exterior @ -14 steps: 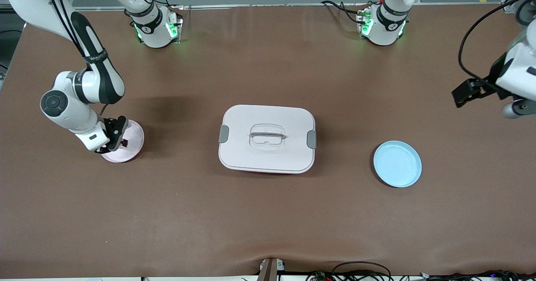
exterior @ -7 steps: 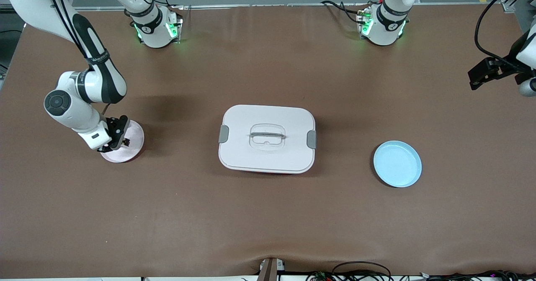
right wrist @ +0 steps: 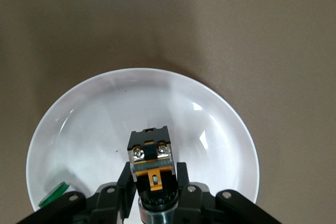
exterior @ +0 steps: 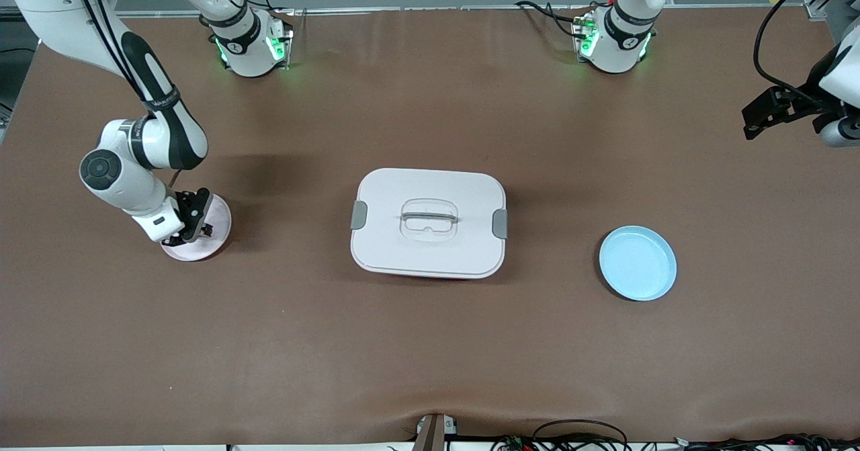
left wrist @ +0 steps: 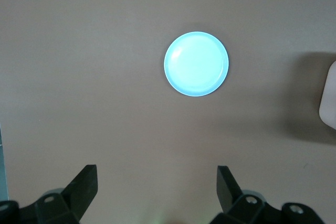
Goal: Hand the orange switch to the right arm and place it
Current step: 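Lower the switch onto the white plate while the left arm retracts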
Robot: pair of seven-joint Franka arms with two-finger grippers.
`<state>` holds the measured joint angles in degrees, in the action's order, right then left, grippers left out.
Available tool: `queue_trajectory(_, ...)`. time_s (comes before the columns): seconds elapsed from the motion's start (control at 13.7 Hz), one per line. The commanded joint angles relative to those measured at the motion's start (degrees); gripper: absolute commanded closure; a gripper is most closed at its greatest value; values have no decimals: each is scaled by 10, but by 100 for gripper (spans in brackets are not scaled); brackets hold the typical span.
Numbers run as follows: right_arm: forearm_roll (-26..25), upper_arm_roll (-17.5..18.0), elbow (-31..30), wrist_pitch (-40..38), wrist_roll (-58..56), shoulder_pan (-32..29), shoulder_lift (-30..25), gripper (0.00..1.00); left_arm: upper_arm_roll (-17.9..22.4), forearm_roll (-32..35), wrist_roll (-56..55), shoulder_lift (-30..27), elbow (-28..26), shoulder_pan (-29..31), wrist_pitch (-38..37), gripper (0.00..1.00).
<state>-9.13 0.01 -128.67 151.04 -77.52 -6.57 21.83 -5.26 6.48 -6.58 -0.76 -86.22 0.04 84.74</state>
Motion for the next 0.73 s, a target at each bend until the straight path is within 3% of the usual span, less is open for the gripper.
queue_trajectory(0.0, -12, 8, -1, 11, -5, -14, 3, 100, 5, -9, 17, -24, -20, -1, 11, 0)
queue_trajectory(0.22, -12, 9, -1, 11, -5, -14, 4, 98, 3, -10, 18, -21, -22, -2, 11, 0)
queue_trajectory(0.29, -12, 8, -1, 10, -4, -14, 4, 84, 3, -13, 20, -21, -22, -2, 12, 0)
queue_trajectory(0.51, -12, 9, 2, 11, -4, -14, 6, 0, 3, -29, 20, -18, -21, -1, 16, 0)
queue_trajectory(0.66, -12, 9, 4, 10, -5, -14, 5, 0, 5, -29, 20, -16, -23, 0, 17, 0)
